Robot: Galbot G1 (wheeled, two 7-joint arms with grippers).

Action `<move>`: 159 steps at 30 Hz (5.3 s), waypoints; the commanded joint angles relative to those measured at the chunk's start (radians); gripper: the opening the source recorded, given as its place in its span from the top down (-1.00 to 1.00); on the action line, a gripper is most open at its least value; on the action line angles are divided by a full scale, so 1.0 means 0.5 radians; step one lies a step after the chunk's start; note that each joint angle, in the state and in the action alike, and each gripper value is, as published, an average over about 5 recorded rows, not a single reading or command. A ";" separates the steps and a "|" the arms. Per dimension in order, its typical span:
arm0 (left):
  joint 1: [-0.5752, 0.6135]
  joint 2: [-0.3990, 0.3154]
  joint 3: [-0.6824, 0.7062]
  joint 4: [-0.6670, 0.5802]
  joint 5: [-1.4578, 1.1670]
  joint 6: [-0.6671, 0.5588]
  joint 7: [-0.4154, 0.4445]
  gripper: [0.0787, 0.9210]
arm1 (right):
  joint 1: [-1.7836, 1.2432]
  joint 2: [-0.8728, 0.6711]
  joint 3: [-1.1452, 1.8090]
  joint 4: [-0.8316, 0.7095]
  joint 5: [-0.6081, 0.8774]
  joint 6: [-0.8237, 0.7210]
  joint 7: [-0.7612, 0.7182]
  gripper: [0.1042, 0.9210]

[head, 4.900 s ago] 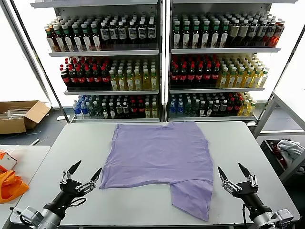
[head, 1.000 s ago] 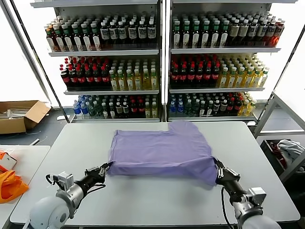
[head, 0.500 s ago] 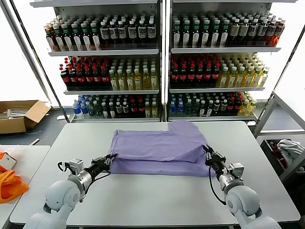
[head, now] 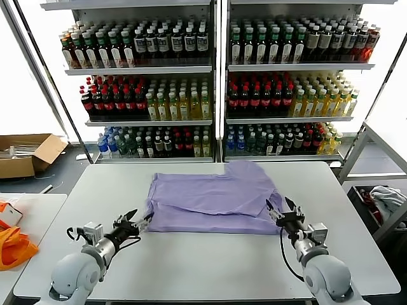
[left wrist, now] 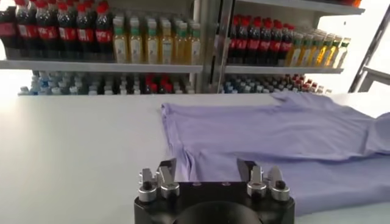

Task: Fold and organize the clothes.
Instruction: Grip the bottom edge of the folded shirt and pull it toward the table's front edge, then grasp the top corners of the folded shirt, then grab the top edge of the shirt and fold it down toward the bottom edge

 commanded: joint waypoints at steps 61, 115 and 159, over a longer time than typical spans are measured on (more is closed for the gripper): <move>0.989 -0.420 -0.530 -0.600 0.214 0.080 0.077 0.99 | -1.009 0.094 0.166 0.648 -0.402 0.083 -0.041 0.88; -1.094 0.238 0.619 1.069 -0.197 -0.002 0.246 -0.77 | 1.817 0.316 -0.485 -1.885 -0.331 -0.358 -0.878 -0.76; -0.903 0.241 0.419 0.705 -0.298 -0.025 0.112 1.00 | 1.453 0.214 -0.429 -1.023 0.241 -0.361 -0.557 0.99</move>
